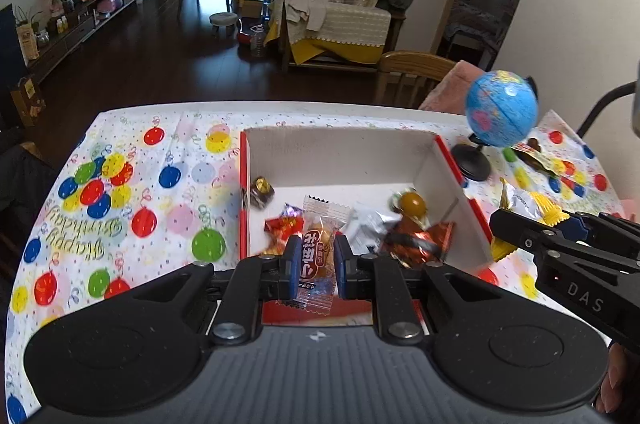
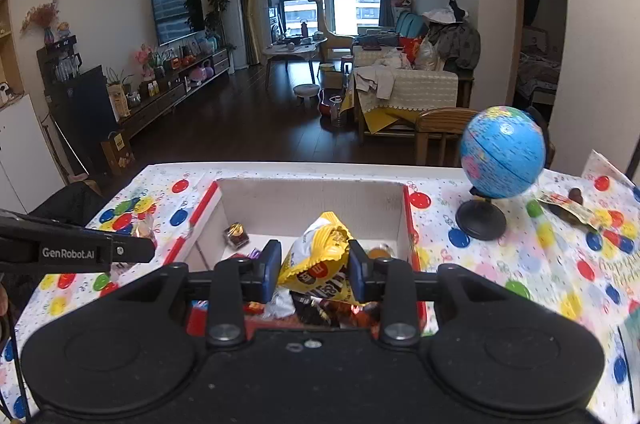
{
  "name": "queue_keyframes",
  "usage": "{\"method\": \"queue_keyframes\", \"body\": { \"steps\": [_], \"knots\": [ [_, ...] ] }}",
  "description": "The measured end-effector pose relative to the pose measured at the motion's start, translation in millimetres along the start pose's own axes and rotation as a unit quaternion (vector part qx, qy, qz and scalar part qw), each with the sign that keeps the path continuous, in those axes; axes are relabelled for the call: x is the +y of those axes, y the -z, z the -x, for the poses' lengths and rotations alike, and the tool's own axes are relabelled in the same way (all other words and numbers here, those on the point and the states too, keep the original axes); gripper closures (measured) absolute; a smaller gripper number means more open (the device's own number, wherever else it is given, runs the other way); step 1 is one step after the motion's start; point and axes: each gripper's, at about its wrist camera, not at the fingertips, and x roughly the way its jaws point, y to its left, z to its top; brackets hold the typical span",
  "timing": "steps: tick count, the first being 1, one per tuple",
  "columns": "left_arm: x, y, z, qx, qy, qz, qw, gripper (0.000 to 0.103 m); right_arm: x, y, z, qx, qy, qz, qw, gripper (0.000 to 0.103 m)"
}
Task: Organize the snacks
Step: 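Lower both snacks into the red box and open both tools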
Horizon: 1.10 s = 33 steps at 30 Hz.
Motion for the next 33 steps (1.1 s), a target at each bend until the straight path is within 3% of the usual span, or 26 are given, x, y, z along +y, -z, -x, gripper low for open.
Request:
{"method": "queue_keyframes", "body": {
  "steps": [18,28,33],
  "knots": [
    [-7,-33,-130,0.068,-0.049,-0.017,0.9963,0.086,-20,-4,-125,0.087,-0.021,0.038,0.995,0.07],
    [-7,-29,-170,0.108,-0.063,-0.028,0.9917,0.086,-22,4,-154,0.123,-0.041,0.043,0.991,0.07],
    [-7,-30,-176,0.109,-0.062,-0.032,0.9915,0.086,-23,9,-161,0.141,-0.046,0.035,0.988,0.069]
  ]
}}
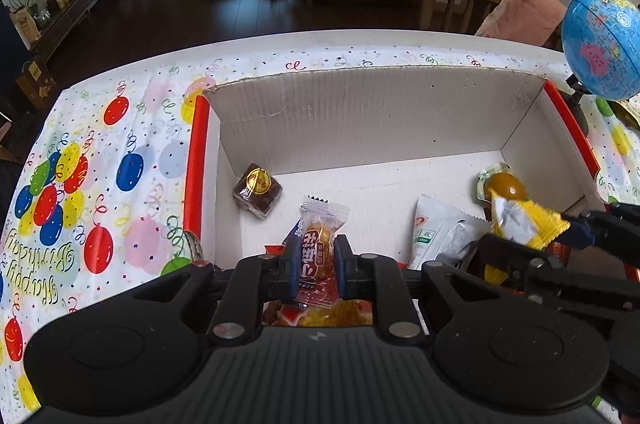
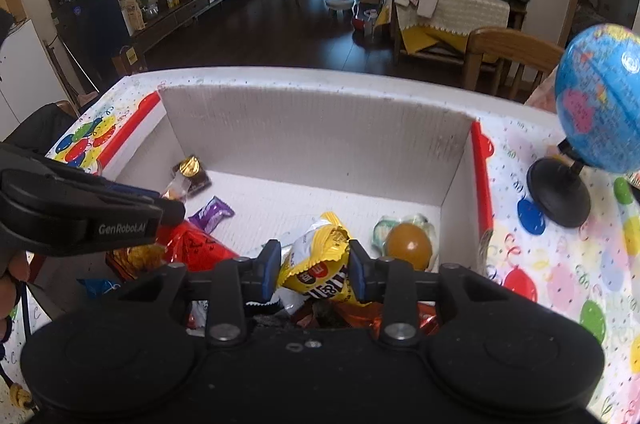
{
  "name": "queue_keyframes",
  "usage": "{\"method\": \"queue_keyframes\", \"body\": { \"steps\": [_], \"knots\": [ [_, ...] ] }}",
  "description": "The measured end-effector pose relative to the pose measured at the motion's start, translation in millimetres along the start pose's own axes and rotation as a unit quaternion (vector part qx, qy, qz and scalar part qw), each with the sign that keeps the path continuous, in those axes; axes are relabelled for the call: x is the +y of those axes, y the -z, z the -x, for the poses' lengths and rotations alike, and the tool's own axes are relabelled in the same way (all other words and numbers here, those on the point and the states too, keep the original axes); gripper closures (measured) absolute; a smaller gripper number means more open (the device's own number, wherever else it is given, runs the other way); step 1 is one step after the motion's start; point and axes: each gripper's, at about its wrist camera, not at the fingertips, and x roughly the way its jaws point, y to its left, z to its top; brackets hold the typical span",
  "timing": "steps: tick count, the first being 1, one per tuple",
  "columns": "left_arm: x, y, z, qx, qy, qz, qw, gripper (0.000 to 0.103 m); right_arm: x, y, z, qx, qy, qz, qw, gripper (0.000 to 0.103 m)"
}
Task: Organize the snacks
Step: 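Lower both snacks into the red box and open both tools, then withdraw both tools from the box toward the green packet and stick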
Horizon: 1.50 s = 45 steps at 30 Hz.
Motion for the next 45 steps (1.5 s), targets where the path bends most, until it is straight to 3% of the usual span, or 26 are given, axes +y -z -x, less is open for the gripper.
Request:
{"method": "queue_keyframes", "body": {
  "steps": [8,14,16,22,24,25,26,28,42,45],
  "knots": [
    [0,-1,1,0.004,-0.001,-0.004,1.0,0.086,1,5,-1,0.009,-0.003,-0.002,1.0,0.064],
    [6,3,9,0.006,0.007,0.007,0.9999,0.077,0,7,10,0.0,0.002,-0.008,1.0,0.055],
    [8,5,13,0.005,0.012,0.011,0.9999,0.077,-1,8,17,-0.006,0.003,-0.011,1.0,0.048],
    [13,11,34,-0.004,0.024,0.015,0.9996,0.074,4,9,39,-0.028,0.008,-0.015,0.999,0.04],
    [14,14,44,-0.011,0.029,0.016,0.9994,0.071,5,10,48,-0.037,0.009,-0.018,0.999,0.039],
    [16,16,49,-0.015,0.032,0.017,0.9992,0.063,7,11,53,-0.04,0.008,-0.019,0.999,0.039],
    [16,17,54,-0.02,0.035,0.019,0.999,0.048,9,12,57,-0.043,0.008,-0.02,0.999,0.038],
    [18,22,67,-0.035,0.039,0.02,0.9984,0.041,13,13,66,-0.051,0.009,-0.02,0.998,0.034],
    [40,66,157,-0.096,0.068,0.012,0.9929,0.04,53,42,142,-0.115,-0.002,-0.032,0.993,0.016],
    [45,79,174,-0.107,0.077,0.005,0.9913,0.04,63,52,160,-0.133,-0.003,-0.035,0.991,0.008]
  ]
}}
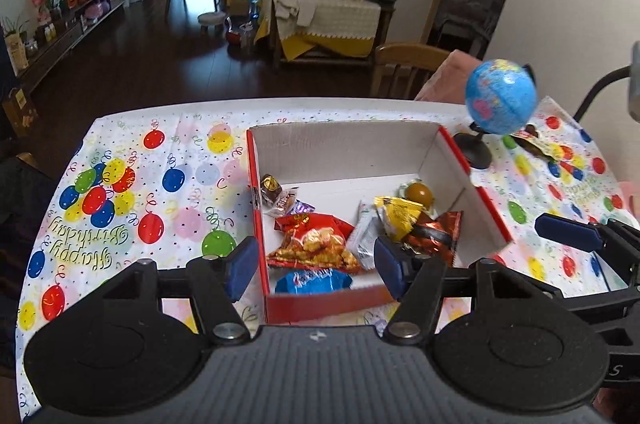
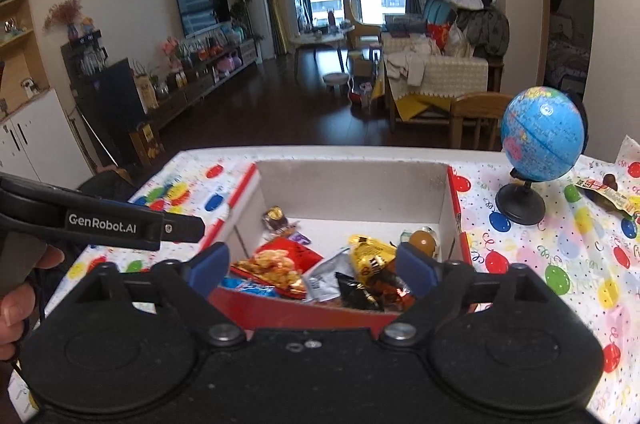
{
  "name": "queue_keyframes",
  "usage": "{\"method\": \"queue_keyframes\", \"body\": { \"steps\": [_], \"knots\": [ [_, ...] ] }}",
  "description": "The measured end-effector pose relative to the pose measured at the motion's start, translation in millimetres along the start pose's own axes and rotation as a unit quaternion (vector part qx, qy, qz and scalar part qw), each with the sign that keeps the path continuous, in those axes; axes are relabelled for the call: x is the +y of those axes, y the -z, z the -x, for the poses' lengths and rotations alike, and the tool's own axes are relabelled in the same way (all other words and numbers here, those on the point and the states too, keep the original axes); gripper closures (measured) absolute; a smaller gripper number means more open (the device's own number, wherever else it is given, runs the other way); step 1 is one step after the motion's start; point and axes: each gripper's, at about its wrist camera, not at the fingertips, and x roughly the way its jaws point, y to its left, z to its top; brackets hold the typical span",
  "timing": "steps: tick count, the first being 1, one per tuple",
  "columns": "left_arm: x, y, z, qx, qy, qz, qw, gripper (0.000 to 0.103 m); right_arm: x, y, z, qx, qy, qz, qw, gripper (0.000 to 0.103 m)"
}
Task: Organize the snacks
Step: 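Withdraw both tools from the box toward the green packet and stick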
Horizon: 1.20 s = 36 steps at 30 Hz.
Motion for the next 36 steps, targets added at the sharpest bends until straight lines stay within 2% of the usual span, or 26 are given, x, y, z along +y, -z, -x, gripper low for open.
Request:
{"method": "queue_keyframes", "body": {
  "steps": [3,7,11,14,18,21,23,25,28,33,36],
  "knots": [
    [1,11,19,-0.012,0.007,-0.007,0.9999,0.034,9,7,19,-0.014,0.002,-0.003,1.0,0.007],
    [2,26,41,-0.021,0.013,-0.009,0.9997,0.033,17,17,41,-0.026,0.001,-0.013,1.0,0.005],
    [5,44,60,-0.029,0.019,-0.008,0.9994,0.024,25,32,61,-0.042,0.005,-0.02,0.999,0.001],
    [5,56,69,-0.033,0.022,-0.008,0.9992,0.018,29,44,74,-0.045,0.012,-0.03,0.998,0.001],
    [5,69,74,-0.032,0.037,-0.005,0.9988,0.016,28,57,82,-0.039,0.018,-0.046,0.998,0.0],
    [2,80,74,-0.03,0.051,-0.006,0.9983,0.015,27,68,86,-0.038,0.028,-0.058,0.997,0.0],
    [-1,86,71,-0.02,0.06,-0.007,0.998,0.006,24,77,88,-0.041,0.036,-0.069,0.996,0.0],
    [-4,92,66,-0.013,0.065,-0.006,0.9978,0.001,23,89,91,-0.045,0.05,-0.076,0.995,0.0],
    [-11,98,57,-0.004,0.071,-0.005,0.9975,0.001,14,102,89,-0.038,0.068,-0.09,0.993,0.0],
    [-32,98,32,0.005,0.061,-0.022,0.9979,0.001,-5,117,79,0.002,0.084,-0.099,0.992,0.0],
    [-45,97,12,0.023,0.062,-0.03,0.9973,0.001,-20,127,70,0.022,0.096,-0.099,0.99,0.001]
  ]
}}
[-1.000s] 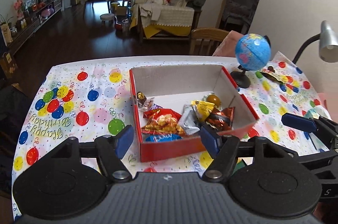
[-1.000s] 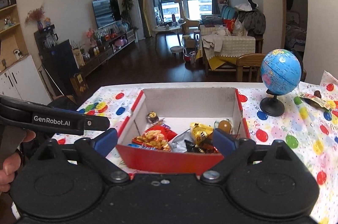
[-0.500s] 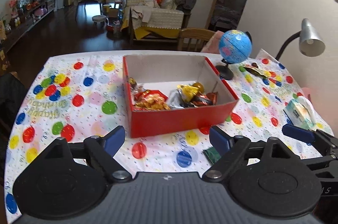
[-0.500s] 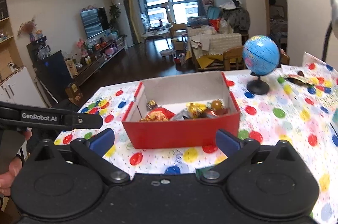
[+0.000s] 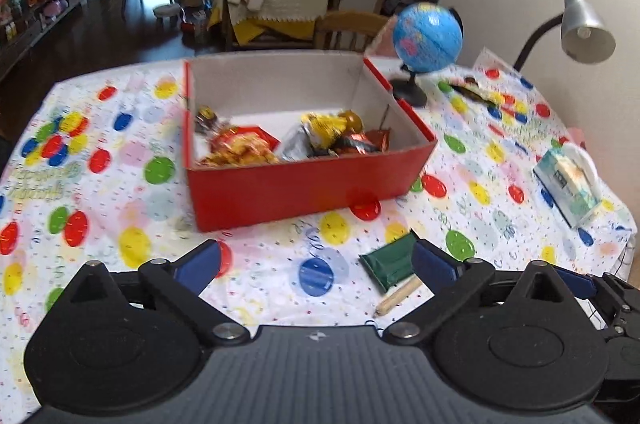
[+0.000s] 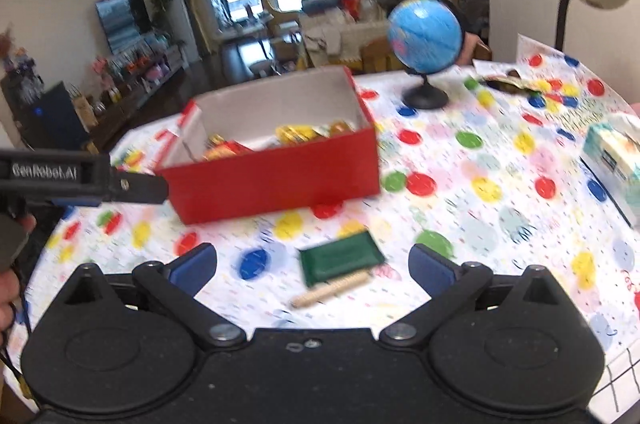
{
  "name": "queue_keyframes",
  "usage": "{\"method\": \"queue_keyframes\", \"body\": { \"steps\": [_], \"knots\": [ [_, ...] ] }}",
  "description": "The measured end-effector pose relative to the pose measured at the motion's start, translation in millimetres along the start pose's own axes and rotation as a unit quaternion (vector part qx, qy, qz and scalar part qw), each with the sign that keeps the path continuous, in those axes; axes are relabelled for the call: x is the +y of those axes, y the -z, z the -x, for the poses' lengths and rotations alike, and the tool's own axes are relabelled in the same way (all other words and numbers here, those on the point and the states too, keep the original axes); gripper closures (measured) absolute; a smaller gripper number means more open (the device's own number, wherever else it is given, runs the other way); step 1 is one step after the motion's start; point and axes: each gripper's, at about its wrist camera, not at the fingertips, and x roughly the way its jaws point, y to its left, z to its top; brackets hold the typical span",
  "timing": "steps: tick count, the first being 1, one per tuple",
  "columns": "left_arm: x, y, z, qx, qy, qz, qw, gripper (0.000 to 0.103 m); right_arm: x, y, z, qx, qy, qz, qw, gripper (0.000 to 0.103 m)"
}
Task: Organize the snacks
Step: 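Withdraw both tools from the box toward the green packet and stick, then grasp the wooden stick snack with the right tool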
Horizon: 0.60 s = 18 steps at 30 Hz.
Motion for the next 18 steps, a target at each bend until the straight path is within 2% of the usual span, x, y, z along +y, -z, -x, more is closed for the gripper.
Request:
{"method": "queue_keyframes", "body": {
  "steps": [10,15,18],
  "knots": [
    [-24,-3,-64,0.041,-0.006,-0.036,0.9985,0.001,-18,19,-44,0.065,0.008,-0.006,0.998,0.014],
    [-28,-1,-80,0.04,-0.021,-0.049,0.9978,0.001,-18,20,-72,0.089,0.012,-0.006,0.996,0.019],
    [-24,-1,-84,0.037,-0.032,-0.041,0.998,0.001,-23,18,-94,0.109,0.024,-0.021,0.993,0.027]
  ]
}}
